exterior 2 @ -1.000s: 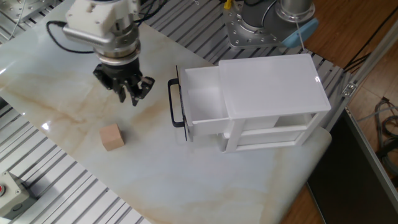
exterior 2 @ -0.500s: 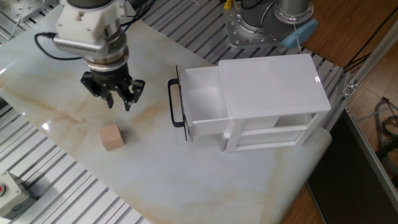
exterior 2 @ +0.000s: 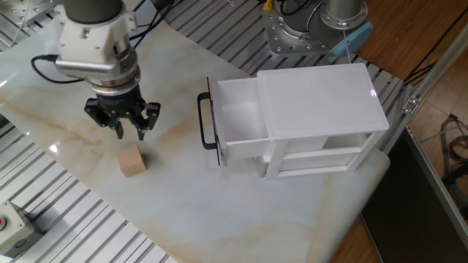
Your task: Put things in the drawer
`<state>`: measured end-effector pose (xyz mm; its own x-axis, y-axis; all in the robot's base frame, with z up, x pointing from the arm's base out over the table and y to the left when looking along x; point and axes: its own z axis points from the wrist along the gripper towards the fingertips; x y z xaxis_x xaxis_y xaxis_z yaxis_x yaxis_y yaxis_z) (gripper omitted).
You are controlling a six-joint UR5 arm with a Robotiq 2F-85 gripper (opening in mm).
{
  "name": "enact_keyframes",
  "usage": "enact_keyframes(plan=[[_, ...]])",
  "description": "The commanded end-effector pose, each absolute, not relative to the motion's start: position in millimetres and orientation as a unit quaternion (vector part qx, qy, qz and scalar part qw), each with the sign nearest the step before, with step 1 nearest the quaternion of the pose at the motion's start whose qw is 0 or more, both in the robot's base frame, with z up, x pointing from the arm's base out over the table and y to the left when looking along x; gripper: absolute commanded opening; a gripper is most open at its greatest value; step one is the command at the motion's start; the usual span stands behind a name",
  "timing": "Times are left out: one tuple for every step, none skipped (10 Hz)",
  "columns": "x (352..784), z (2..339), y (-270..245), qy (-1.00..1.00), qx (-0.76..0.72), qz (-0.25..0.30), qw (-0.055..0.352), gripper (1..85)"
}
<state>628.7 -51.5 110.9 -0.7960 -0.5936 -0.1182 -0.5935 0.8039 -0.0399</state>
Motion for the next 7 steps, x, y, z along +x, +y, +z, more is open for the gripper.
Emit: enact_keyframes(plan=[[639.4,112.5,-56.7,0.946,-0.319,-0.003,0.062,36.0],[639.1,113.4,-59.0,0.950,-0.307,-0.007,0.058,29.3],[640.0,113.5,-64.5,0.951,-0.302,-0.017,0.056,22.3],[640.5,113.6,-68.6,0.950,-0.306,-0.025,0.055,16.3],[648.4,114.6,-62.7,0.947,-0.313,-0.020,0.073,16.3],[659.0,116.6,-54.9,0.943,-0.317,-0.012,0.097,16.3],[661.8,117.3,-52.9,0.945,-0.311,-0.010,0.104,15.3]])
